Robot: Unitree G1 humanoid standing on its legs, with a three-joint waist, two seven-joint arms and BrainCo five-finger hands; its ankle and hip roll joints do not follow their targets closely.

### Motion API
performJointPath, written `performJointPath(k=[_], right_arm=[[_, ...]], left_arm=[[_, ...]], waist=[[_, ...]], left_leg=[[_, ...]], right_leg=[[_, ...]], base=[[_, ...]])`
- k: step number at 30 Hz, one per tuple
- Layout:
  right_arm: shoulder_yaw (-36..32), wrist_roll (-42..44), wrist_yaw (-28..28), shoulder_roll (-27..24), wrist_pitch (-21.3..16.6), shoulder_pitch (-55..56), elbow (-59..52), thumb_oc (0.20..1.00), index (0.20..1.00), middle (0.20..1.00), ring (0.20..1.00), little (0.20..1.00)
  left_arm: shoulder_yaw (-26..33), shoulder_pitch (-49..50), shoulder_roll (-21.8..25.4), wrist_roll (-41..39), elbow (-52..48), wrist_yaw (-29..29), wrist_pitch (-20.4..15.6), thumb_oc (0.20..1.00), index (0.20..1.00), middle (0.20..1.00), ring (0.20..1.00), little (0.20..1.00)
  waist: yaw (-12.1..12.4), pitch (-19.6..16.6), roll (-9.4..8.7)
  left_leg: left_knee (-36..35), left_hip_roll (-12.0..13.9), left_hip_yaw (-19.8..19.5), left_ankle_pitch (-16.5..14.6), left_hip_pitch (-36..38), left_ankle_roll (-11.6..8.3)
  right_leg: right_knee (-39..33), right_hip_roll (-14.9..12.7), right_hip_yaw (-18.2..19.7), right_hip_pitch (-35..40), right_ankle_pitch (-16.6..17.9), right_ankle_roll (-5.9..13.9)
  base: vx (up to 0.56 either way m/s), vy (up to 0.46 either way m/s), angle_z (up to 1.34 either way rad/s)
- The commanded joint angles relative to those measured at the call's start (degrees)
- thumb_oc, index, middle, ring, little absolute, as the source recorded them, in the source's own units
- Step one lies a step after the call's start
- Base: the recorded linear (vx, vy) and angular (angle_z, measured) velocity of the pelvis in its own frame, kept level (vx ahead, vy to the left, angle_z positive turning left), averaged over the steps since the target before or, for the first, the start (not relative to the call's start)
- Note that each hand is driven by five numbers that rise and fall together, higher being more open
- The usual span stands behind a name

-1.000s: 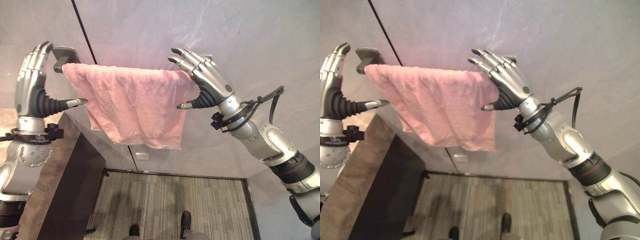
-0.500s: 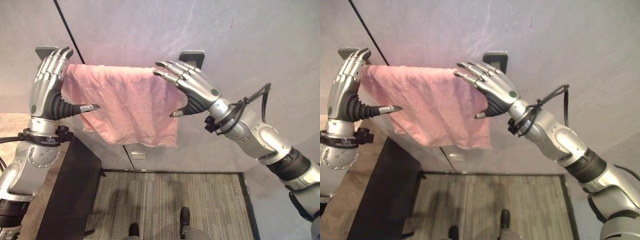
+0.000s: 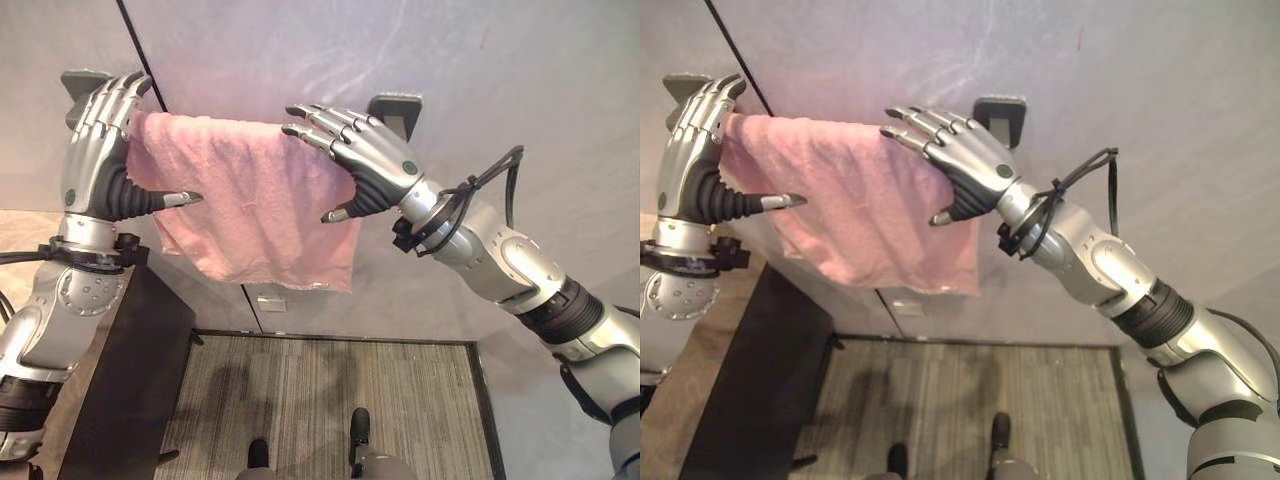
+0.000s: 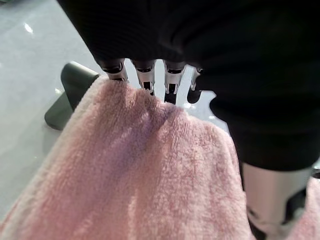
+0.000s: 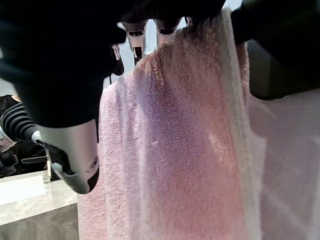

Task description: Put brush and paste in cup on sink, flatten towel.

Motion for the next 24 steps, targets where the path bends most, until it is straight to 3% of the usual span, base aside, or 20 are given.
performJointPath(k=[1,7,13,18,24], right_arm=[[1.89,-1.45,1.08,-1.84,0.94,-2.41,1.67,1.000,1.000,1.000,1.000,1.000],[6.86,-3.00,4.89,-4.97,0.79,-1.72,8.20,1.000,1.000,1.000,1.000,1.000],[9.61,-4.51,6.75,-4.01,0.07,0.72,13.32,1.000,1.000,1.000,1.000,1.000],[9.73,-3.37,8.40,-2.57,0.04,3.04,13.72,1.000,1.000,1.000,1.000,1.000],[6.47,3.13,9.72,-7.16,0.14,3.82,7.36,1.000,1.000,1.000,1.000,1.000]], left_arm=[[-4.37,0.01,5.87,2.68,4.01,-2.66,1.63,1.000,1.000,1.000,1.000,1.000],[-7.90,-0.92,8.88,5.27,7.05,-5.42,1.84,1.000,1.000,1.000,1.000,1.000],[-11.16,-1.64,11.01,6.25,10.01,-8.19,1.83,1.000,1.000,1.000,1.000,1.000],[-10.41,0.25,10.33,6.06,10.97,-9.11,2.23,1.000,1.000,1.000,1.000,1.000],[-7.39,3.87,10.81,7.04,12.00,-10.21,2.77,1.000,1.000,1.000,1.000,1.000]], waist=[[-0.64,-1.64,-2.20],[-1.14,-0.89,-1.63],[-1.31,-0.82,-0.51],[-1.20,-1.29,0.15],[-1.46,-1.69,0.38]], left_leg=[[0.24,0.73,-0.86,4.23,-6.04,-1.78],[0.24,0.79,-0.83,4.44,-6.18,-1.93],[0.24,0.92,-0.51,4.32,-5.54,-1.97],[0.24,1.04,-0.46,4.25,-5.06,-1.99],[0.24,1.33,-0.28,4.42,-5.09,-2.22]], right_leg=[[-0.07,-7.03,3.25,5.49,-4.36,7.09],[-0.07,-6.93,3.40,5.25,-4.18,7.10],[-0.07,-6.84,3.59,5.44,-4.23,7.11],[-0.07,-6.79,3.66,5.81,-4.51,7.05],[-0.07,-6.74,3.40,5.65,-4.36,7.13]], base=[[0.00,0.000,0.00],[0.00,0.000,0.00],[0.00,-0.002,-0.01],[0.01,-0.003,-0.05],[0.00,0.000,0.00]])
